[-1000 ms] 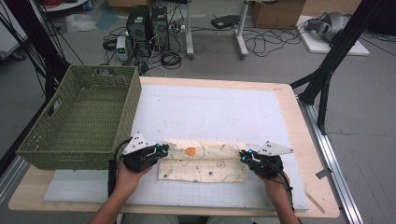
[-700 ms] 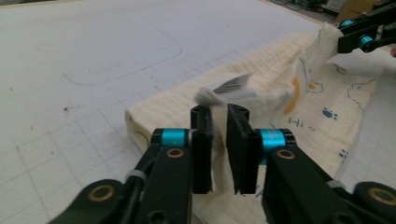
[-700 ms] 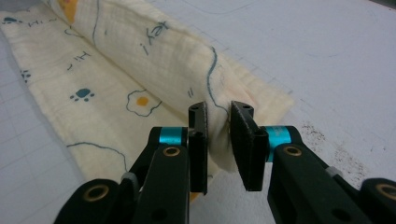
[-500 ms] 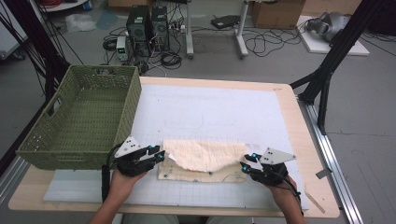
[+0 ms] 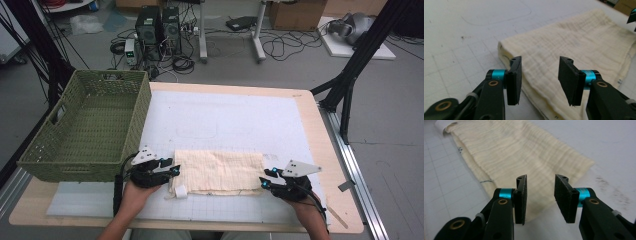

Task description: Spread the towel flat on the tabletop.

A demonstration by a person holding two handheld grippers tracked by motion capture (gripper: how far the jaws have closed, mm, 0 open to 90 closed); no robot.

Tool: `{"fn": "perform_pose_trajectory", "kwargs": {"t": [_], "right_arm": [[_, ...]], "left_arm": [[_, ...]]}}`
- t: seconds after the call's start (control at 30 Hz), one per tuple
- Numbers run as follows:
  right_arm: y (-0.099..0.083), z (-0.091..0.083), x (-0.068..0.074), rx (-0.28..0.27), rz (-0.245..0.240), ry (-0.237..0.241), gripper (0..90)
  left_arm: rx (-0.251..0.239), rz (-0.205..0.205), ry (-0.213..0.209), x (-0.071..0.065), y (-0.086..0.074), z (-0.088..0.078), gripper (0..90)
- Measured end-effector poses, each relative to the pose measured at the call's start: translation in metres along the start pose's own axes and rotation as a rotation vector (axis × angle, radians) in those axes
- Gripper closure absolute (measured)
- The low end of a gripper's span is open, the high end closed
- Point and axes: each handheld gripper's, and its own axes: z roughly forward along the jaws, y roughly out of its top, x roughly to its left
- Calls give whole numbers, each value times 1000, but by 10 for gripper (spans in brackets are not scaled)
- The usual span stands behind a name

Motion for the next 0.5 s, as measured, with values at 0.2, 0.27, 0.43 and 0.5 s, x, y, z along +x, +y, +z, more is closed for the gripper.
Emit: {"fn": "perform_pose_trajectory", "kwargs": {"t": [0.2,0.27,0.43,0.5], "right_arm": [[0,17,9,47,-14,61,632],[0,23,10,80,-14,74,671],[0,25,10,88,-3,102,837],[1,25,11,89,-11,100,876]], "left_arm": [[42,43,10,-3,1,9,539],[53,48,9,-4,1,10,597],[106,120,14,-10,2,15,839],[96,128,14,-10,3,14,853]]}}
